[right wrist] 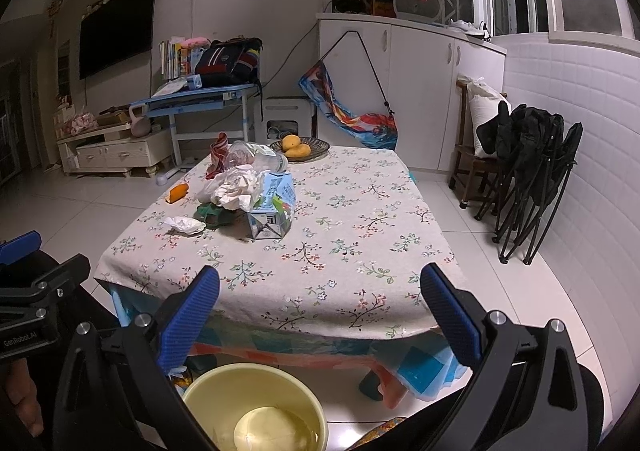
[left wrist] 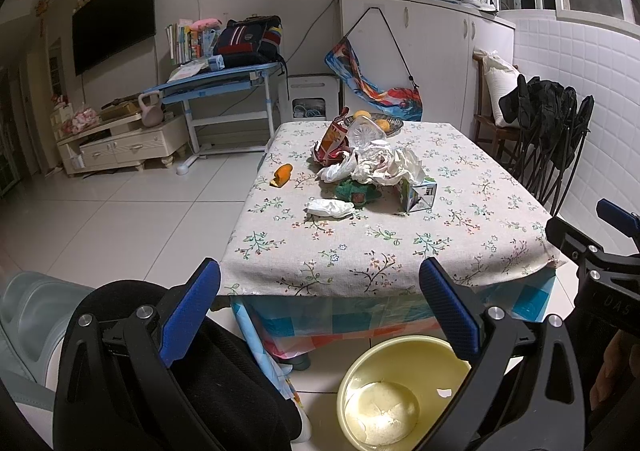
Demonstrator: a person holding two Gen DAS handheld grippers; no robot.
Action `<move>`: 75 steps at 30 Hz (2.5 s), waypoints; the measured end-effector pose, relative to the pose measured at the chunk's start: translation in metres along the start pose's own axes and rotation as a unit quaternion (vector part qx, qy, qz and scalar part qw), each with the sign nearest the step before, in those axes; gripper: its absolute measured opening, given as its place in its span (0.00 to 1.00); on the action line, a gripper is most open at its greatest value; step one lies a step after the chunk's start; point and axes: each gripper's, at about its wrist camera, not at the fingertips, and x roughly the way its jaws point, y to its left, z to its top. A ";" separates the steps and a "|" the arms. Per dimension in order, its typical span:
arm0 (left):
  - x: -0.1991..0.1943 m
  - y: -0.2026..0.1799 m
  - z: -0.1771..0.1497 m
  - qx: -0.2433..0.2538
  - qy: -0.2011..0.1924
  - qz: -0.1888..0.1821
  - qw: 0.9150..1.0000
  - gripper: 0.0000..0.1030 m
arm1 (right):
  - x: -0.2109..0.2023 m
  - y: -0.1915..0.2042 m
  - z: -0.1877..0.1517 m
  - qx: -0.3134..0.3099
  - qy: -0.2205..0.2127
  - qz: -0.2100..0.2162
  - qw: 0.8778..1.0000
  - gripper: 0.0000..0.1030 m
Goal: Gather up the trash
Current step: 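Grasp the crumpled white tissue with the right tool while the left grasps the orange bread piece, then carry the tissue into the yellow basin and open the right tool while the left carries the bread over it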
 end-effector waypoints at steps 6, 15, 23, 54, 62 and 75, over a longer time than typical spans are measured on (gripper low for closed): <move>0.000 0.000 -0.001 -0.001 0.000 0.000 1.000 0.93 | 0.000 0.002 0.000 -0.006 0.001 -0.002 1.000 0.93; 0.003 -0.002 0.001 -0.004 0.009 -0.019 1.000 0.93 | 0.008 0.011 0.009 -0.008 0.011 0.026 1.000 0.94; 0.022 0.005 0.023 -0.006 0.016 -0.020 1.000 0.93 | 0.048 0.027 0.047 -0.051 0.037 0.060 0.996 0.94; 0.294 0.052 0.120 0.010 0.191 0.009 0.982 0.45 | 0.182 0.045 0.086 -0.063 0.113 0.169 0.977 0.80; 0.310 0.055 0.114 -0.008 0.223 -0.012 0.975 0.16 | 0.212 0.060 0.084 -0.087 0.131 0.165 0.974 0.60; 0.272 0.081 0.118 -0.088 0.189 -0.073 0.975 0.04 | 0.204 0.043 0.084 -0.032 0.128 0.203 0.970 0.16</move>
